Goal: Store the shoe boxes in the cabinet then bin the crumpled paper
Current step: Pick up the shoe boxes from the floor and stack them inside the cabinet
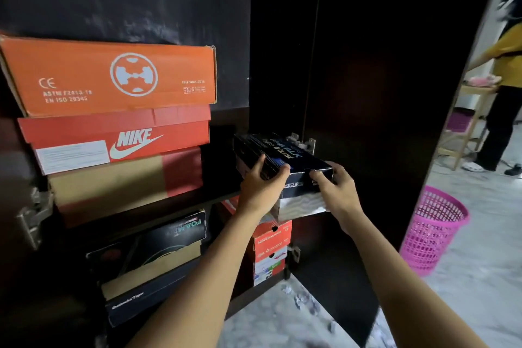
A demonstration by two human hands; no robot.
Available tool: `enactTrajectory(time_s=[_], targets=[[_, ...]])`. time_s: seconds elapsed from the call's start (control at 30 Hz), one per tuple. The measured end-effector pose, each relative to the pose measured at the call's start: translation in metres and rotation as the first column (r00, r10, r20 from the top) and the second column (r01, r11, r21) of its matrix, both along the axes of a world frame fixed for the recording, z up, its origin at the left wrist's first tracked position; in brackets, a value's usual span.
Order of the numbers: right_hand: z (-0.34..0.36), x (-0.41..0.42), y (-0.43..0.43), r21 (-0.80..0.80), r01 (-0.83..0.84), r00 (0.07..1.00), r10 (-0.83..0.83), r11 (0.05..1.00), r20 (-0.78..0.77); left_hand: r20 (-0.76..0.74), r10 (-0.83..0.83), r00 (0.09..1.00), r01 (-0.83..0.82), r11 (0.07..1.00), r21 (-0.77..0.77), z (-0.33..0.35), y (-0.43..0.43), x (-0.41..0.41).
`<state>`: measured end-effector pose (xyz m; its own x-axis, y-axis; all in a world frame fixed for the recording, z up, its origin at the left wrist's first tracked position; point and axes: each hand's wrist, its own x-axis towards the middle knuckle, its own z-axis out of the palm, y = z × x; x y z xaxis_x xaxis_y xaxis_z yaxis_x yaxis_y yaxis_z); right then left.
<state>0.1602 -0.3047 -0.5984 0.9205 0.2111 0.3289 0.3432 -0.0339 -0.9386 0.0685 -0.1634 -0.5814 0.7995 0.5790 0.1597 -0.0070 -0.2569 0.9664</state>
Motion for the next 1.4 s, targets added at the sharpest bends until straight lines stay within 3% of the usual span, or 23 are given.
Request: enactTrajectory(time_s=[0.13,0.23,0.4,0.47,0.63,0.8,0.97,1.07,1.17,1.4], targets=[[-0.012,0.045,0.032,0.037,-0.001,0.999,0.003,0.999,-0.041,-0.042,-0.002,0.999,-0.002,0.996,-0.087,-0.011,0.025,0.048],[-0.021,0.072,0.049,0.064,0.039,0.997,-0.035,0.997,-0.065,-0.088,-0.058,0.994,0.052,0.996,-0.068,-0.017,0.038,0.075],[-0.042,0.084,0.075,0.126,0.290,0.956,-0.292,0.949,0.001,-0.121,-0.096,0.988,0.097,0.995,0.005,-0.022,0.053,0.101],[-0.050,0.085,0.087,0.119,0.316,0.946,-0.322,0.941,0.041,-0.102,-0.083,0.991,0.084,0.996,0.003,-0.025,0.061,0.111],[-0.051,0.100,0.114,-0.019,0.159,0.986,-0.158,0.987,0.046,-0.084,-0.045,0.995,0.037,0.995,-0.095,-0.023,0.086,0.131],[-0.037,0.116,0.134,-0.163,-0.102,0.995,0.098,0.981,-0.030,-0.080,0.082,0.993,-0.093,0.983,-0.155,-0.011,0.105,0.148],[-0.027,0.125,0.125,-0.205,-0.153,0.986,0.135,0.967,-0.098,-0.112,0.106,0.988,-0.123,0.980,-0.157,0.005,0.102,0.142],[-0.023,0.116,0.108,-0.227,-0.141,0.989,0.128,0.964,-0.070,-0.132,0.099,0.986,-0.117,0.984,-0.134,0.011,0.097,0.131],[-0.018,0.094,0.083,-0.278,-0.119,0.992,0.125,0.953,0.002,-0.166,-0.011,0.986,-0.004,0.996,-0.093,0.014,0.083,0.108],[-0.029,0.026,0.007,-0.390,-0.008,0.991,0.060,0.921,0.120,-0.166,-0.120,0.979,0.158,0.959,0.235,-0.008,0.031,0.032]])
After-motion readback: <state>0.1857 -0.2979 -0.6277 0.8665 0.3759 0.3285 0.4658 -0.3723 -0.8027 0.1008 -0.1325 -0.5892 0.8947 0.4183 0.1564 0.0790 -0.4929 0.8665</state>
